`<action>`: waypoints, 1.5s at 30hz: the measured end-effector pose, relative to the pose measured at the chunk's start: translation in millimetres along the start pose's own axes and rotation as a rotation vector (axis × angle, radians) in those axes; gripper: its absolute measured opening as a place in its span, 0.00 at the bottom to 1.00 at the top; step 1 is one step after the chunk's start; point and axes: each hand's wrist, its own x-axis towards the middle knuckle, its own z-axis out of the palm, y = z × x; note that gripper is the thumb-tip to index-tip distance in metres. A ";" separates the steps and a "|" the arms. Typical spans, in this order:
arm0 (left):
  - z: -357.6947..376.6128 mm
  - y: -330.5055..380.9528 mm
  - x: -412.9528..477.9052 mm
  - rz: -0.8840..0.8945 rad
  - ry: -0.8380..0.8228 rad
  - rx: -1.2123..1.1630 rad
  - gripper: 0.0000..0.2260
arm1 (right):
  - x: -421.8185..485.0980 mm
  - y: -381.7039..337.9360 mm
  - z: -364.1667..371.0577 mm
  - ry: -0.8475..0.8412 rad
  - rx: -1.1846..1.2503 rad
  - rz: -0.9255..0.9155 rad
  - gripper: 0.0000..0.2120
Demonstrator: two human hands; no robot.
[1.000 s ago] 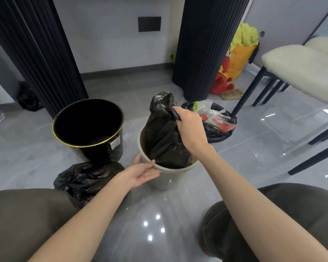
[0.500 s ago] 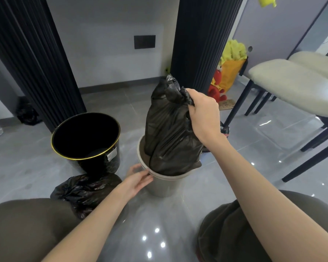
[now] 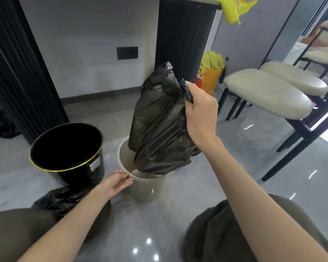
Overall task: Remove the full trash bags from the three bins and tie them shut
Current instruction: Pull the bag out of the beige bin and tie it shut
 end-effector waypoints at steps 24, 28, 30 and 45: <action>12.5 39.2 69.5 0.145 0.008 -0.146 0.08 | -41.8 54.0 22.6 -0.348 -0.029 0.314 0.11; 20.5 49.7 85.2 0.158 0.019 -0.195 0.07 | -46.3 62.6 40.0 -0.360 0.044 0.379 0.12; 21.0 51.8 84.6 0.142 -0.004 -0.202 0.03 | -44.2 62.2 46.4 -0.359 0.080 0.415 0.16; -2.8 57.9 -37.9 0.274 0.003 0.062 0.15 | -105.0 23.6 67.1 -0.642 0.259 0.456 0.10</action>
